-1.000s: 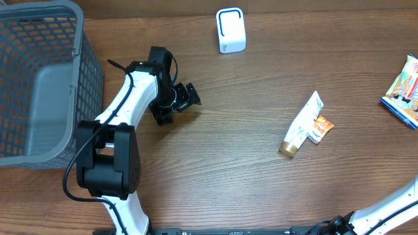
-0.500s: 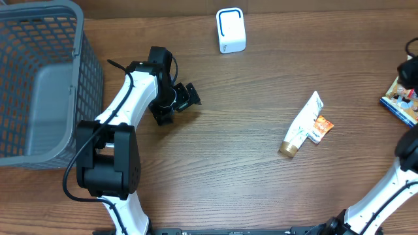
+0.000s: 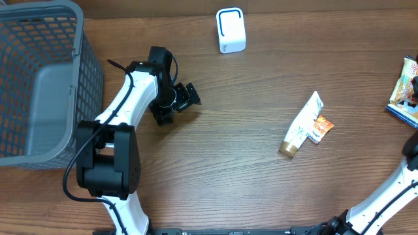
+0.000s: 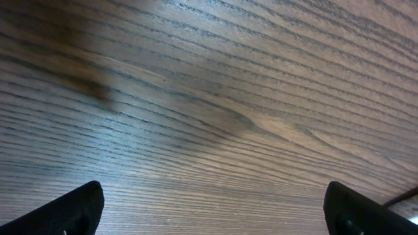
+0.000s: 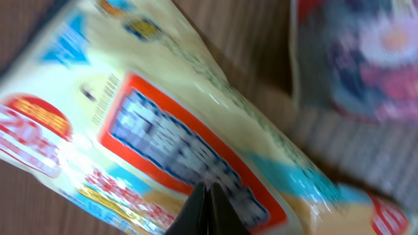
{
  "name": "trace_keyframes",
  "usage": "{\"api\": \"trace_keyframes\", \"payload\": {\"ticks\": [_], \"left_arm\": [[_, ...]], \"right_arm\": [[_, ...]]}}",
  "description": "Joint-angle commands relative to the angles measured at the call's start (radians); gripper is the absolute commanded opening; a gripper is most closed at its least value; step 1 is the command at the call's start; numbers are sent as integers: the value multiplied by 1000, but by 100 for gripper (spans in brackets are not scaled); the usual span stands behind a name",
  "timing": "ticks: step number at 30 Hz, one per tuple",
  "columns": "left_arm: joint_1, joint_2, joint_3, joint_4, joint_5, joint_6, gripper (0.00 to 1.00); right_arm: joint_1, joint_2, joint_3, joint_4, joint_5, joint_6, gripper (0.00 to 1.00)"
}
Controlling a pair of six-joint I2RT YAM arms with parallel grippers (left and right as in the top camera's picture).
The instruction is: Scan the item barcode
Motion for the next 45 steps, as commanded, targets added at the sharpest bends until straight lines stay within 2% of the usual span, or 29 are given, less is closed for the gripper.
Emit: {"api": "trace_keyframes", "payload": {"ticks": [1,4,8,13,15,24,31,37,45], "left_arm": [[-2,2,11,1,0,8,100],[-2,2,11,1,0,8,100],[-2,2,11,1,0,8,100],[-2,2,11,1,0,8,100],[-2,2,11,1,0,8,100],[-2,2,11,1,0,8,100],[-2,2,11,1,0,8,100],[-2,2,11,1,0,8,100],[-2,2,11,1,0,8,100]], "right_arm": [[3,5,-5,60,21,0,4],[1,6,-6,95,91,-5,4],[-2,5,9,85,60,-42,4],[3,5,75,70,-317,-219,4],[14,5,77,62,-396,-247,4],[76,10,-28,17,-54,-185,4],[31,9,-84,-14,31,-133,4],[-3,5,33,-115,-30,-155,4],[12,-42,311,-291,-356,-194,4]]}}
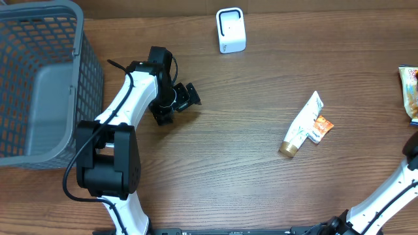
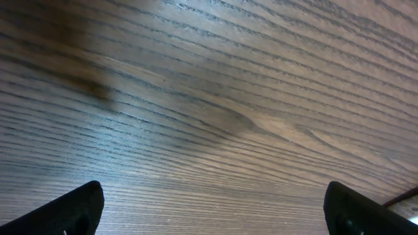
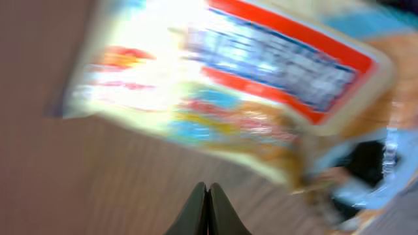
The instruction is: Scan the item barcode
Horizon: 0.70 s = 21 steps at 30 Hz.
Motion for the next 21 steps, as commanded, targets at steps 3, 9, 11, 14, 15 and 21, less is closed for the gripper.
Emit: {"api": "trace_keyframes", "payload": {"ticks": [3,9,11,14,15,21], "left_arm": [[-2,2,11,1,0,8,100],[-2,2,11,1,0,8,100],[-2,2,11,1,0,8,100],[-2,2,11,1,0,8,100],[-2,2,11,1,0,8,100],[-2,2,11,-27,19,11,100]], "right_arm": [[27,-93,161,-121,-347,-16,6],[88,-132,165,-359,-496,-110,44],[126,-132,161,-425,-496,-187,50],[201,-132,157,-502,-474,-259,56],[229,-132,157,-523,-449,-264,56],[375,-140,152,-524,-401,-187,41]]}}
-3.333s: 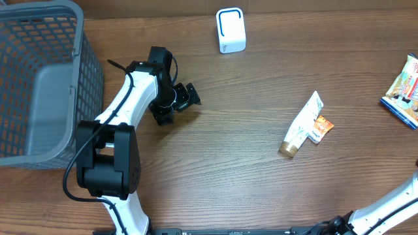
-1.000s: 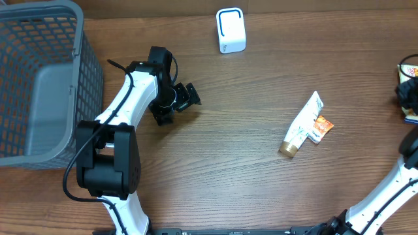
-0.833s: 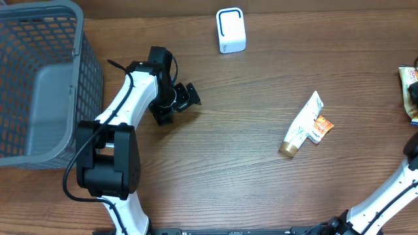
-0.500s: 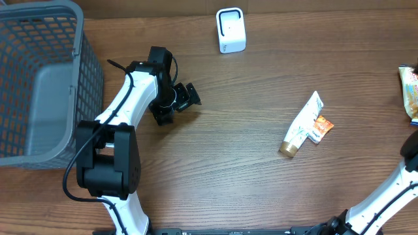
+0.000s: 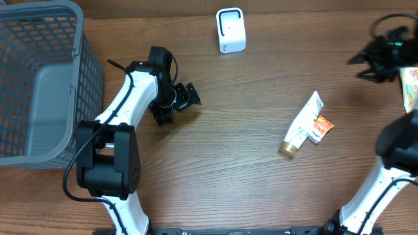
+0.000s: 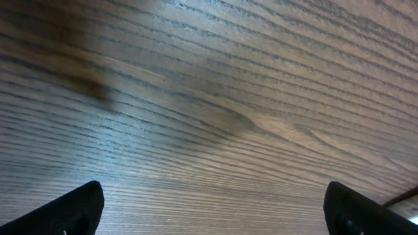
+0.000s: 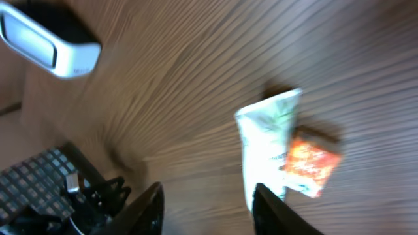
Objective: Scan the item barcode
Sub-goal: 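Reach the right gripper down and grasp the white Pantene tube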
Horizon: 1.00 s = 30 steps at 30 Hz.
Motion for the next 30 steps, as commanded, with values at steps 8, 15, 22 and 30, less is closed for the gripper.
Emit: {"api": "trace_keyframes", "payload": {"ticks": [8,15,22,30], "left_arm": [[-2,-8,14,-102,97,169,100],[-3,-200,31,-72,1,188,100],[-3,-431,31,-47,-181,210,100],[-3,-456,31,-57,-236,210,100]], "right_arm": [[165,-167,-50,0,114,39,41],[191,-348,-296,23,163,39,46],[204,-392,-584,147,126,38,52],[228,-392,-914,362,52,55,56]]}}
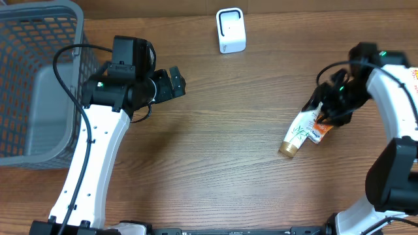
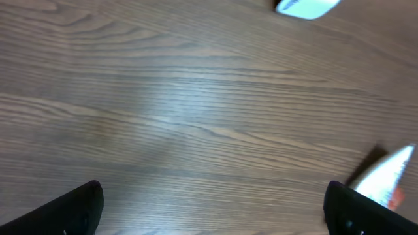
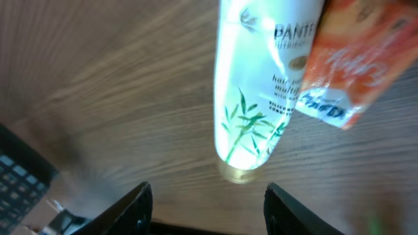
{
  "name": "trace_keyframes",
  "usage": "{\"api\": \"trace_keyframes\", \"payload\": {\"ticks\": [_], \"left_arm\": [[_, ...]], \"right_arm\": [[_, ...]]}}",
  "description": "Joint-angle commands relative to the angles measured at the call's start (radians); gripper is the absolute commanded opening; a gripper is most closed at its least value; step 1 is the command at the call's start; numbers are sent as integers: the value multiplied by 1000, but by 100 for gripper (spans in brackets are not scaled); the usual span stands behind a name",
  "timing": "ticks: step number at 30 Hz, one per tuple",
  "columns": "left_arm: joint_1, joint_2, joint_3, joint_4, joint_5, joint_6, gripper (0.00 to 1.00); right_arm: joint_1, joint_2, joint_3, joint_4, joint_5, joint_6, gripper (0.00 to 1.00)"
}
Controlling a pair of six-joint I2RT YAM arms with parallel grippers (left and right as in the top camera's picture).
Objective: Scan the item barcode
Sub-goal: 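Reach the right gripper down and grasp the white Pantene tube, then lift the Pantene tube up to the scanner with the right gripper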
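Note:
A white shampoo tube (image 1: 299, 128) with a gold cap lies on the wooden table at the right, and an orange sachet (image 1: 321, 128) lies against it. My right gripper (image 1: 328, 104) hovers just over the tube, open and empty. In the right wrist view the tube (image 3: 261, 91) and sachet (image 3: 359, 59) fill the frame above the spread gripper (image 3: 212, 209). The white barcode scanner (image 1: 230, 30) stands at the back centre. My left gripper (image 1: 171, 82) hangs open over bare table at the left; its wrist view shows the scanner (image 2: 304, 6) and tube (image 2: 385, 179) beyond the gripper (image 2: 212, 212).
A grey mesh basket (image 1: 39, 85) fills the left end of the table. A snack packet (image 1: 413, 75) lies at the right edge, behind the right arm.
My right gripper has come from the back right corner to just over the tube and sachet, still open. The left arm has risen and straightened, its gripper now higher and further back.
My right gripper was shut close over snack packets at the right edge, and still shut there a moment later. Then it stood open at the back right, and now hovers open over the tube. The left arm stayed low and still until this moment.

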Motion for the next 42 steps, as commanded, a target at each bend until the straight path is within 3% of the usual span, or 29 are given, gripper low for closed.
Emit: {"api": "trace_keyframes", "payload": {"ticks": [1,16,18,24,29,32,35,42], "left_arm": [[-3,19,3,0,-48,18,100],[-3,19,3,3,-48,18,100],[-3,19,3,3,-48,18,100],[-3,19,3,3,-48,18,100],[-3,19,3,3,-48,18,100],[-3,19,3,3,-48,18,100],[-3,19,3,3,-48,18,100],[-4,19,3,3,-48,18,100]], "right_arm": [[6,-3,-106,62,-30,27,56],[7,-2,-284,338,18,74,68],[8,-2,-301,372,14,90,67],[30,-2,-314,462,-47,90,49],[106,-2,-314,528,-40,89,49],[173,-2,-314,586,72,121,58],[204,-2,-314,582,190,213,59],[210,0,-317,563,264,298,57]]}}
